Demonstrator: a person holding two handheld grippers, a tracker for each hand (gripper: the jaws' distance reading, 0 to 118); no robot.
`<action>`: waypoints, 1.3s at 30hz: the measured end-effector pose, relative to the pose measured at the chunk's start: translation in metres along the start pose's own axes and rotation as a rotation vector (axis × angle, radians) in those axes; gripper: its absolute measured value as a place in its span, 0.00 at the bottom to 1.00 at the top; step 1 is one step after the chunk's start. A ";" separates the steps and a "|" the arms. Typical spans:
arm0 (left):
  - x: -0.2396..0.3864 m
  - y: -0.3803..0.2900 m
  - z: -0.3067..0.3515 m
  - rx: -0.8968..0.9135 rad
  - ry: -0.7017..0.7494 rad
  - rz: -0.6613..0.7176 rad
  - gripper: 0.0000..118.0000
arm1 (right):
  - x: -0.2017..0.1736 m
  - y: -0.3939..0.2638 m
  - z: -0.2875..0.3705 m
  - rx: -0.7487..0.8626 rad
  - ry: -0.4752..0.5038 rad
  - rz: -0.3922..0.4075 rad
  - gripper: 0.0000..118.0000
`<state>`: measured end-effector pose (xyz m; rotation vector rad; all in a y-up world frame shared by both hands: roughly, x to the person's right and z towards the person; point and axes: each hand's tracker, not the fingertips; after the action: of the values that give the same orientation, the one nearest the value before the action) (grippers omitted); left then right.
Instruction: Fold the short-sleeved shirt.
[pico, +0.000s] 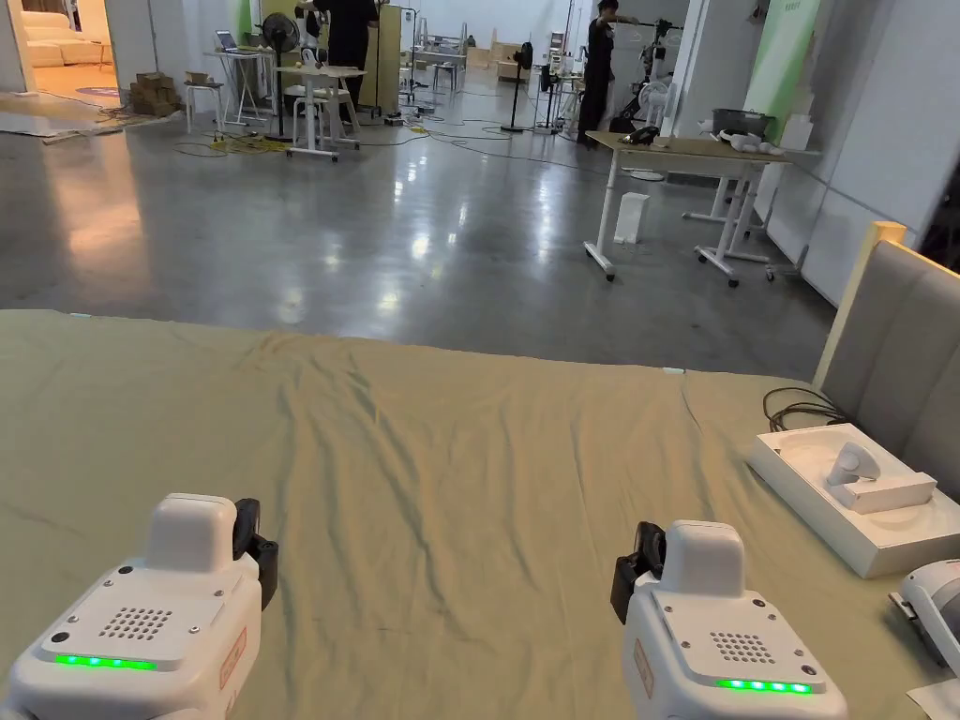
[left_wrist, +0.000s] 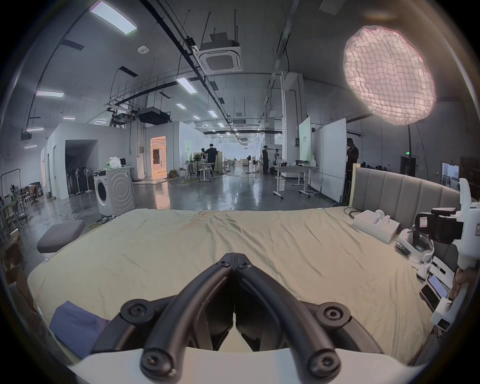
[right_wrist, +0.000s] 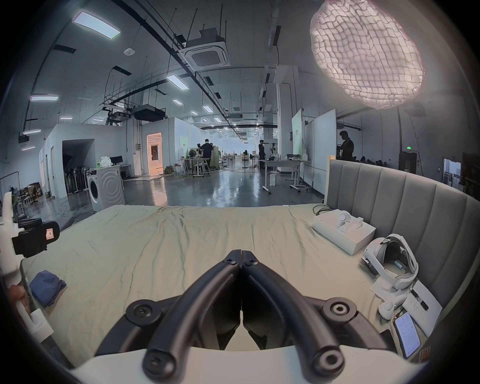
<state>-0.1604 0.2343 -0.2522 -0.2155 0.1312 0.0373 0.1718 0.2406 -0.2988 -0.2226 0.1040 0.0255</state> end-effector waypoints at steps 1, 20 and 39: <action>0.001 0.000 0.000 -0.004 -0.003 0.001 0.01 | 0.000 0.000 -0.001 -0.002 0.000 0.000 0.00; -0.001 0.000 0.002 -0.010 0.031 -0.016 0.07 | -0.003 0.000 -0.002 -0.002 -0.023 -0.004 0.10; -0.008 0.009 0.004 0.043 0.040 0.014 0.62 | -0.002 0.005 -0.002 0.029 -0.045 -0.002 0.96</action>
<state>-0.1683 0.2439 -0.2489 -0.1724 0.1735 0.0444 0.1698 0.2454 -0.3018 -0.1930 0.0589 0.0269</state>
